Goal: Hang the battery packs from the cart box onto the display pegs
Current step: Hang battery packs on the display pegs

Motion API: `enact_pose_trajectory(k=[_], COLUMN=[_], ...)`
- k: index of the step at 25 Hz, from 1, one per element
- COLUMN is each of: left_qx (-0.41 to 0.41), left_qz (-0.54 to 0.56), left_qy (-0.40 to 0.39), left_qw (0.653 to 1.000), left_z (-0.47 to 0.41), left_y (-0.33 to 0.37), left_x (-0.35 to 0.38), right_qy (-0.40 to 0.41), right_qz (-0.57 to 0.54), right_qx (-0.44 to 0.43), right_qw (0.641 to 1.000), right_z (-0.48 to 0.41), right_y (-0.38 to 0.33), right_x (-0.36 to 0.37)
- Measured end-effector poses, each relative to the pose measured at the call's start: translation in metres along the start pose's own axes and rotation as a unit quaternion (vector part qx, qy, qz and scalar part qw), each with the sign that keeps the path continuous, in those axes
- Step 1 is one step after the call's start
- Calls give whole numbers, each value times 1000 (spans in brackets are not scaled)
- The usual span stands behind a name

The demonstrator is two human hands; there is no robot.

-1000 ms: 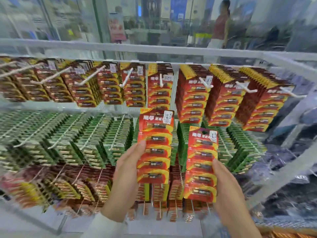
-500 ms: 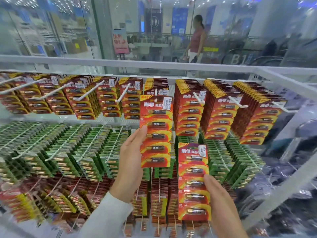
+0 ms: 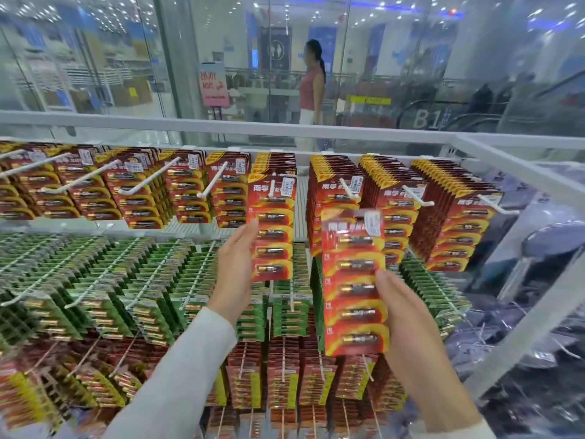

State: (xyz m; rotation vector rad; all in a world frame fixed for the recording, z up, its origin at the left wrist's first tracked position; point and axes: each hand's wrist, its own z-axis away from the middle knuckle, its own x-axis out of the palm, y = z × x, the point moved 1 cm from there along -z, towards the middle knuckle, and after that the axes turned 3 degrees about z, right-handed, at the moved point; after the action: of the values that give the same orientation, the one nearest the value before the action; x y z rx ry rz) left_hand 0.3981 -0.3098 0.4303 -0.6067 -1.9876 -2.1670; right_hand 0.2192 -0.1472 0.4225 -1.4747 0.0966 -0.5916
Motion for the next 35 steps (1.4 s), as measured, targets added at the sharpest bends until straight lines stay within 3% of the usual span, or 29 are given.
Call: enact_pose_trajectory(k=[4,18,35], left_qx=[-3,12,10], left_qz=[-3,-17,-68], left_qy=[5,2,35], left_qw=[1000,1000,997], left_z=[-30,-38,-35], left_y=[1,-5,-18], left_x=[4,-2,-34], right_qy=[19,32,119], right_qz=[-7,-3,151], right_qx=[-42,-36,-84], right_qw=[999,999,978], right_z=[-16,-16,-93], right_y=[-22,-24,-5], right_x=[6,15,35])
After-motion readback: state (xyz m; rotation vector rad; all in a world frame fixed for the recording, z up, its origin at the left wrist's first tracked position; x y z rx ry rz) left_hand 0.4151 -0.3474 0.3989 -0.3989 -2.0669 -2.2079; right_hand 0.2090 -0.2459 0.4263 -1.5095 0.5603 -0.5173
